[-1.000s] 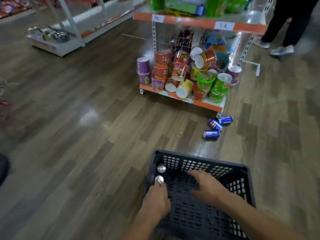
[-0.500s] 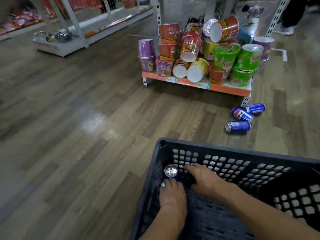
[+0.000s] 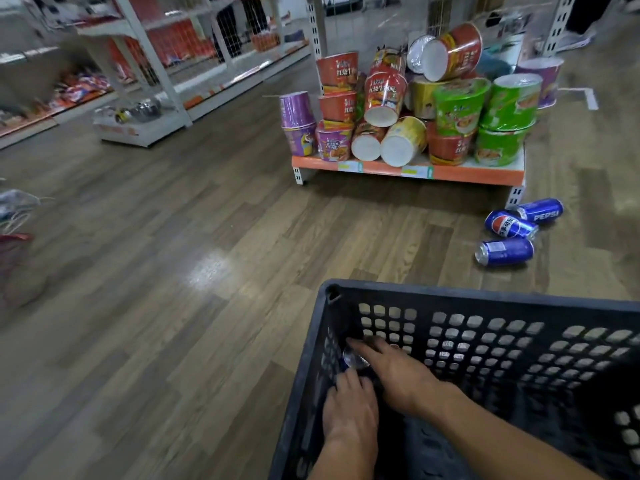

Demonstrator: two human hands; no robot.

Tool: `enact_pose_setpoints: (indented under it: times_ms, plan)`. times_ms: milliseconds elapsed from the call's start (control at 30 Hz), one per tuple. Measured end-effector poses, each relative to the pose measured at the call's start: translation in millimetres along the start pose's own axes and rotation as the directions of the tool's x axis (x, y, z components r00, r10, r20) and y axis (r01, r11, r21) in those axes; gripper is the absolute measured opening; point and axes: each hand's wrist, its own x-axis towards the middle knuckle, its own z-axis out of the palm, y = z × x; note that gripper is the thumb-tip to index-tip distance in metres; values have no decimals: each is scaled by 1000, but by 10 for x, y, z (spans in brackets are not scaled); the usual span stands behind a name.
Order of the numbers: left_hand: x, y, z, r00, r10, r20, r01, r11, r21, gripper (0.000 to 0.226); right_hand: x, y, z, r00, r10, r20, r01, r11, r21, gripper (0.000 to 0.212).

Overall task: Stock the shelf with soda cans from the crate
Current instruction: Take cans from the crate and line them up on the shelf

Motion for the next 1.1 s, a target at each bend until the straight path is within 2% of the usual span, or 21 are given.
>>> enact_pose_setpoints:
  times_ms: [100, 233, 400, 533, 600, 700, 833, 967, 1100]
  plan:
    - [42, 2, 61, 1000, -15, -1, 15, 998, 59, 52, 36, -29, 24, 1000, 22, 1, -22, 998, -60, 92]
    - [83, 10, 123, 1000, -28, -10, 29, 996, 89, 52, 108, -103, 40, 999, 40, -11, -41, 993, -115, 77]
    - [36, 42, 165, 999, -49, 2, 49, 994, 100, 47, 127, -102, 135, 993, 79, -91, -89, 990, -112, 66]
    - [34, 66, 128, 997, -53, 53, 49, 995, 84, 52, 87, 15, 280, 987, 47, -153, -55, 997, -53, 50]
    - [43, 84, 119, 996, -45, 82, 43, 999, 24, 64, 39, 92, 282, 984, 60, -165, -62, 998, -4, 55]
    - [96, 94, 119, 994, -45, 95, 52, 996, -72, 81, -85, 264, 231, 980, 114, -161, -104, 992, 68, 79]
    - [115, 120, 175, 995, -39, 94, 60, 972, -227, 89, -367, 455, 109, 976, 182, -117, -169, 979, 111, 73]
    - [154, 95, 210, 997, -57, 44, 68, 935, -347, 83, -674, 537, -36, 972, 217, -86, -198, 961, 193, 75]
    - [33, 30, 129, 991, -129, -32, 87, 813, -575, 68, -991, 493, -297, 958, 267, -106, -223, 923, 314, 71]
